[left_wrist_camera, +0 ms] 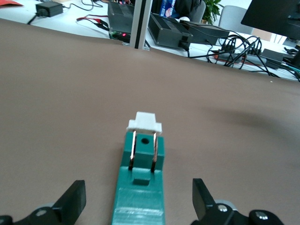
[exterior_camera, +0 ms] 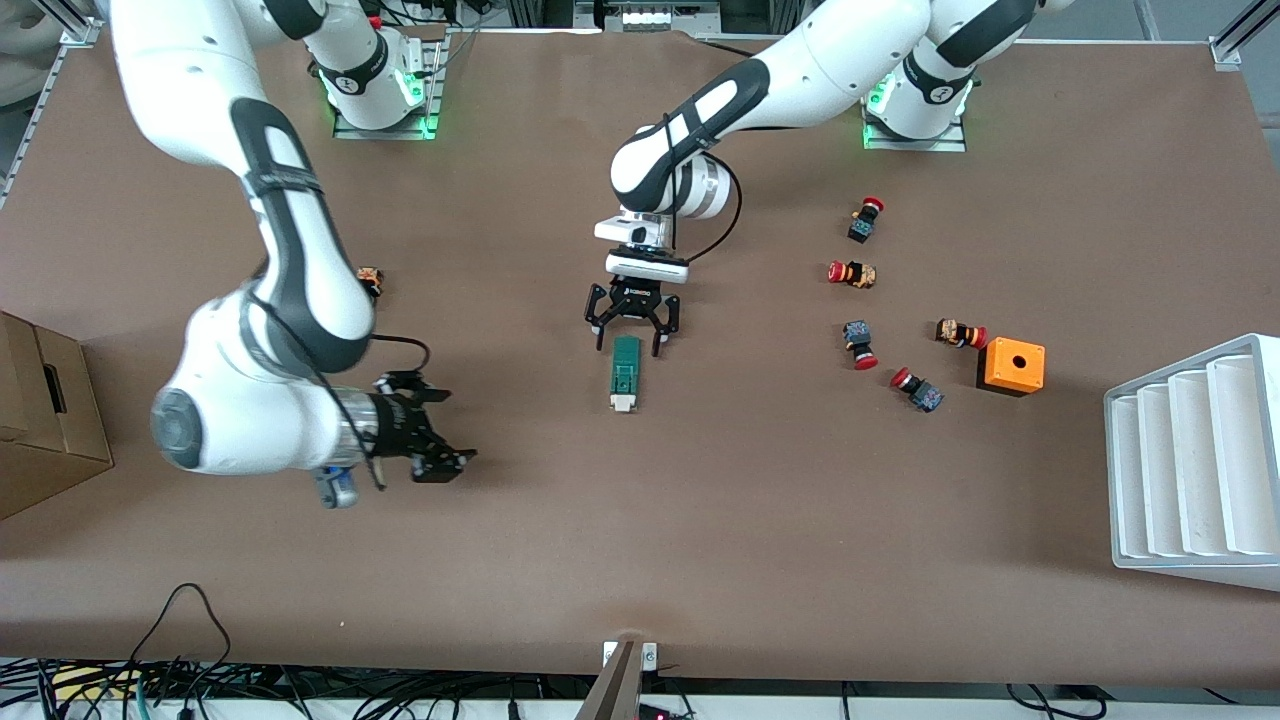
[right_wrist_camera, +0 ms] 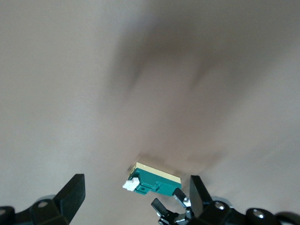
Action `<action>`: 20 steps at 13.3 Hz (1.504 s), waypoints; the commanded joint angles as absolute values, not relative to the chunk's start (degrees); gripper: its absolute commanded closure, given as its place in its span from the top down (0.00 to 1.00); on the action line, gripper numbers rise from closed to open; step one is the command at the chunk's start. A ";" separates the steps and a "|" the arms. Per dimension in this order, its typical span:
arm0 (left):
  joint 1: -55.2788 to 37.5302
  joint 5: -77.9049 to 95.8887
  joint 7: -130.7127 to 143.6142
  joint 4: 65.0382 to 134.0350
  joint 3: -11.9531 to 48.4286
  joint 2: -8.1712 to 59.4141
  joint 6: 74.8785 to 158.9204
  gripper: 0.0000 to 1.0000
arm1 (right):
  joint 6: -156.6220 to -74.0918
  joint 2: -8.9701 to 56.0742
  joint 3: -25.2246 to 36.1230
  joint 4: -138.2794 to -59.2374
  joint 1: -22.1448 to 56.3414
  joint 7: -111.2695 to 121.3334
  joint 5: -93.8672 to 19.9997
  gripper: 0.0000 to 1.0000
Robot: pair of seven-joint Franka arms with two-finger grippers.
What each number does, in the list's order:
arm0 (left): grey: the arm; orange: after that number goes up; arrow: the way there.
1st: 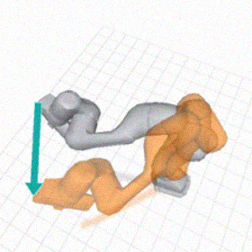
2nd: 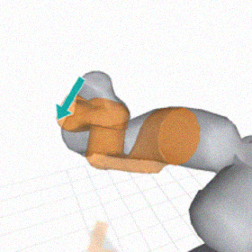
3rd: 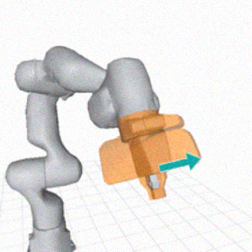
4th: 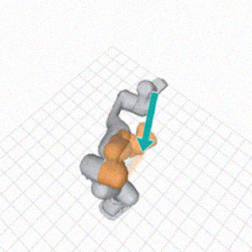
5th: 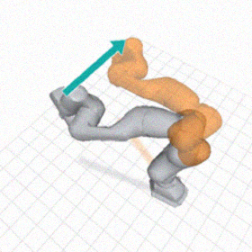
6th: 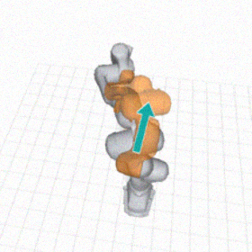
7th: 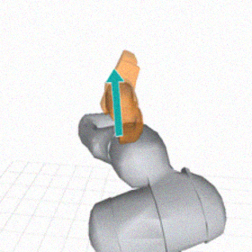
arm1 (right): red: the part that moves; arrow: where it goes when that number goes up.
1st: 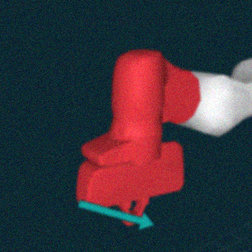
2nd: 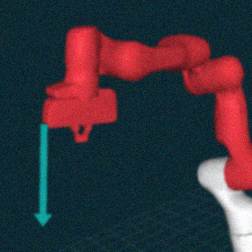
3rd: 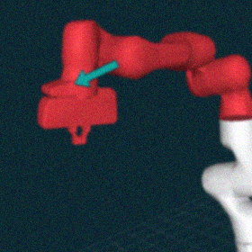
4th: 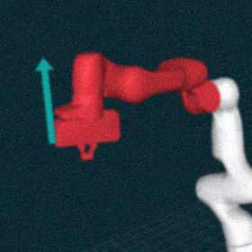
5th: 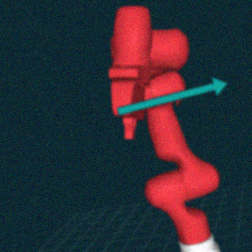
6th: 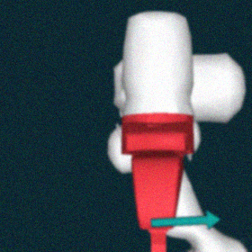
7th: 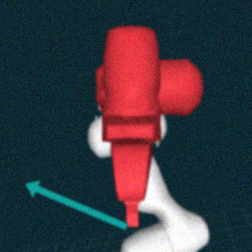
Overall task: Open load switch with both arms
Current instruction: 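Hold the green switch base with the left gripper while the right gripper approaches, then grasp the white switch lever with the right gripper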
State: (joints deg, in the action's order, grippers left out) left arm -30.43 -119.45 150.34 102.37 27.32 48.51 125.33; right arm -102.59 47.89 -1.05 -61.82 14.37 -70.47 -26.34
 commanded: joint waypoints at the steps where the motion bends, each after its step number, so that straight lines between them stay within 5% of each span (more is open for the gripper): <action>1: -32.52 -122.77 153.11 100.64 26.72 51.32 121.12 1.00 | -105.28 51.40 -0.70 -58.89 17.31 -76.80 -27.33 0.97; 6: -34.89 -123.05 152.58 100.46 26.11 52.91 117.25 1.00 | -110.30 56.59 -0.62 -55.74 22.75 -88.22 -27.33 0.96; 12: -38.50 -122.70 148.19 100.63 23.47 53.79 115.32 1.00 | -114.16 60.55 0.00 -53.88 28.91 -96.58 -27.16 0.83; 13: -38.50 -122.61 147.92 100.63 23.55 53.79 115.23 0.92 | -114.17 60.73 0.09 -53.27 29.35 -96.85 -27.16 0.78; 16: -38.41 -122.17 147.92 100.63 23.55 53.79 115.22 0.48 | -114.34 61.00 0.09 -53.09 30.06 -98.43 -27.16 0.67; 20: -38.41 -121.99 148.18 100.55 23.55 53.79 115.22 0.20 | -115.22 61.78 0.17 -52.65 31.02 -99.31 -26.98 0.62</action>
